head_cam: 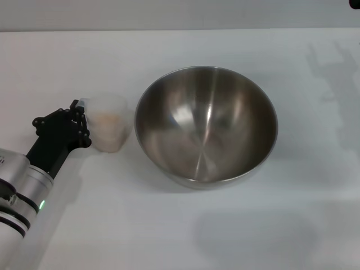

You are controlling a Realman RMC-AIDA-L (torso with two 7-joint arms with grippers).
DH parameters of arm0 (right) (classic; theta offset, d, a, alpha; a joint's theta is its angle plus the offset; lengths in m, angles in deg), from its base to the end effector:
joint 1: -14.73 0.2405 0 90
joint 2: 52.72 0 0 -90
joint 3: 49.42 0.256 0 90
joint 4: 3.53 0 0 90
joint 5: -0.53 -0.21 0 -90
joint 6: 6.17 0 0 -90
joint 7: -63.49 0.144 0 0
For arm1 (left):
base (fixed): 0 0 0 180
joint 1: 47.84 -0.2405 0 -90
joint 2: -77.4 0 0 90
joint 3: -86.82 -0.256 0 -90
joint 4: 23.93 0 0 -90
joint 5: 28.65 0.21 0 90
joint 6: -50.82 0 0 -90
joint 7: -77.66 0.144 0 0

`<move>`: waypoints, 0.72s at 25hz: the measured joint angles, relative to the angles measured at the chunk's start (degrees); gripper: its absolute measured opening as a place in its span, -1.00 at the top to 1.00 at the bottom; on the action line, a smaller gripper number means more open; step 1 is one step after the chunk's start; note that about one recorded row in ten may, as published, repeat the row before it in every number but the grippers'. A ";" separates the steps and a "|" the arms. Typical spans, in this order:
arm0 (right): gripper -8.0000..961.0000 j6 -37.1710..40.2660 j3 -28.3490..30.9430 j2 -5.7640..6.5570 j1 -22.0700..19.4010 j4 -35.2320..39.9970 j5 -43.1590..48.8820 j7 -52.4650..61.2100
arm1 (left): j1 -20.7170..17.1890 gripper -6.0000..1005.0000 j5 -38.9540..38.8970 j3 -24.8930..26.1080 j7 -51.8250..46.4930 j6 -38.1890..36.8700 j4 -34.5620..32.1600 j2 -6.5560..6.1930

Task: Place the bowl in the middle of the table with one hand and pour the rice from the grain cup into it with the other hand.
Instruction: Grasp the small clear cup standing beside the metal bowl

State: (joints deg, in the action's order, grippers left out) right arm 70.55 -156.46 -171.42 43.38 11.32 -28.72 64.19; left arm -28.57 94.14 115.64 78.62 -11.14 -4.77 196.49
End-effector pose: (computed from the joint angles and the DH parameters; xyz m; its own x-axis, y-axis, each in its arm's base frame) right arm 0.2667 0.3652 0.0308 0.6944 0.4053 -0.5945 -0.6087 -0.1097 -0.7858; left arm -0.3140 0.2887 -0.0751 0.7664 0.0720 0.6383 0.6237 -0.3209 -0.7128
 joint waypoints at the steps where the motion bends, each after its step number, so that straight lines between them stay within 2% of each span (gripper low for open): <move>1: -0.28 0.00 0.00 -0.01 0.00 0.00 0.00 0.00 | 0.08 0.92 0.00 0.00 0.00 0.00 0.00 0.00; 5: -0.28 0.00 0.00 -0.03 0.00 -0.04 0.00 0.00 | 0.25 0.93 -0.02 0.11 0.00 -0.71 0.08 0.00; 10: -0.28 0.00 0.00 -0.04 0.00 -0.19 0.00 0.00 | 0.26 0.93 -0.29 0.58 1.21 -6.16 0.05 0.00; 13: -0.28 0.01 0.00 -0.04 0.01 -0.24 -0.02 0.00 | 0.29 0.93 -0.33 1.68 7.31 -10.77 0.80 0.00; 14: -0.28 0.00 0.00 -0.04 0.04 -0.25 -0.06 0.01 | 0.71 0.93 -0.34 2.12 12.47 -13.01 1.68 0.00; 15: -0.28 0.01 0.00 -0.04 0.10 -0.28 -0.09 0.00 | 0.71 0.93 -0.34 2.12 12.47 -13.01 1.68 0.00; 18: -0.28 0.00 0.00 -0.04 0.62 -0.74 -0.22 0.00 | 2.41 0.92 -0.12 2.19 23.51 -15.92 2.81 0.00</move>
State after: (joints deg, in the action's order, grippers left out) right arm 70.55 -156.46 -171.46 44.00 10.58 -28.94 64.19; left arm -26.17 94.02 117.83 102.13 -27.06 -1.96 196.49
